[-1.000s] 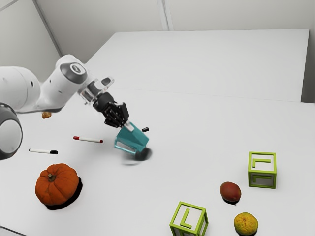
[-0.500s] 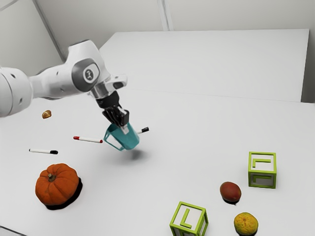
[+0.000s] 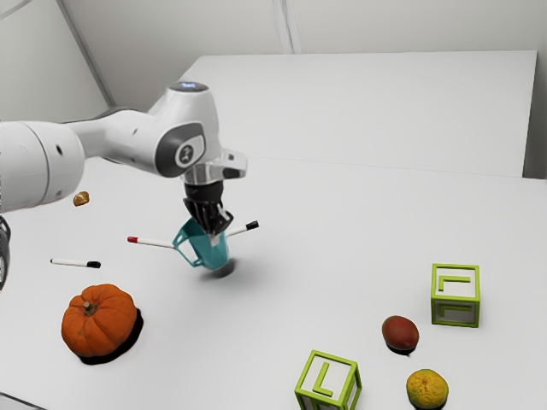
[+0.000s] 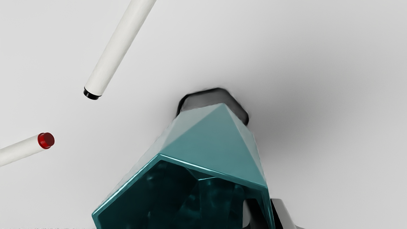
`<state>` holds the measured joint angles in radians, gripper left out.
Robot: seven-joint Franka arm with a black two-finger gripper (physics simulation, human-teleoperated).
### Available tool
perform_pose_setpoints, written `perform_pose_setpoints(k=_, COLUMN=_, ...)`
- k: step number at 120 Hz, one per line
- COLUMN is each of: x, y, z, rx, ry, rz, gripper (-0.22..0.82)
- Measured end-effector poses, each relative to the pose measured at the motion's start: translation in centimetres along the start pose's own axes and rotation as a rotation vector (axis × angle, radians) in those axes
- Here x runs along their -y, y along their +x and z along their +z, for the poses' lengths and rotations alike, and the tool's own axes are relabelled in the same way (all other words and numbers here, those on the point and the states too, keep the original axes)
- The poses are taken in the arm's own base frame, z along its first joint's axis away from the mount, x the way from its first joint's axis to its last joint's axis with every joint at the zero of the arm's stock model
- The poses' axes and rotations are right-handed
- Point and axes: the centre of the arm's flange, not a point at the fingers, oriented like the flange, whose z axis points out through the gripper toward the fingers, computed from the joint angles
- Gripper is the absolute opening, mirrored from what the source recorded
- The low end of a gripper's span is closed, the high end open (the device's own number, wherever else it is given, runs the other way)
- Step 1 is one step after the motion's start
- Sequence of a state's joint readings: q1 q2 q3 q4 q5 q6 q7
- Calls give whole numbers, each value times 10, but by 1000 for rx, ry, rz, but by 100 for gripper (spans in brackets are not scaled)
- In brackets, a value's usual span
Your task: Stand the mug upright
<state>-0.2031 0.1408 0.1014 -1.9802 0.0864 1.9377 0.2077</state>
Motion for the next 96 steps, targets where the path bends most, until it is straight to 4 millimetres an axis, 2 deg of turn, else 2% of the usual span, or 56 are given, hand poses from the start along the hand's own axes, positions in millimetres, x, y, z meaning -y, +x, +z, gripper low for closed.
perform_pose_setpoints(k=30, x=-1, y=8, z=22, rx=42, ry=13, rz=-52, gripper=-18)
perform_pose_setpoints(k=55, x=-1, y=11, z=28, rx=52, ry=15, rz=-89, gripper=-16)
perform_pose_setpoints(k=72, x=-2, y=11, z=28, rx=52, ry=4, rz=-109, gripper=14)
perform_pose_setpoints(k=79, x=-1, y=11, z=22, rx=42, ry=0, rz=-118, gripper=25)
perform_pose_setpoints(k=96, x=0, y=4, z=-22, rx=-30, ry=-3, rz=-139, gripper=42)
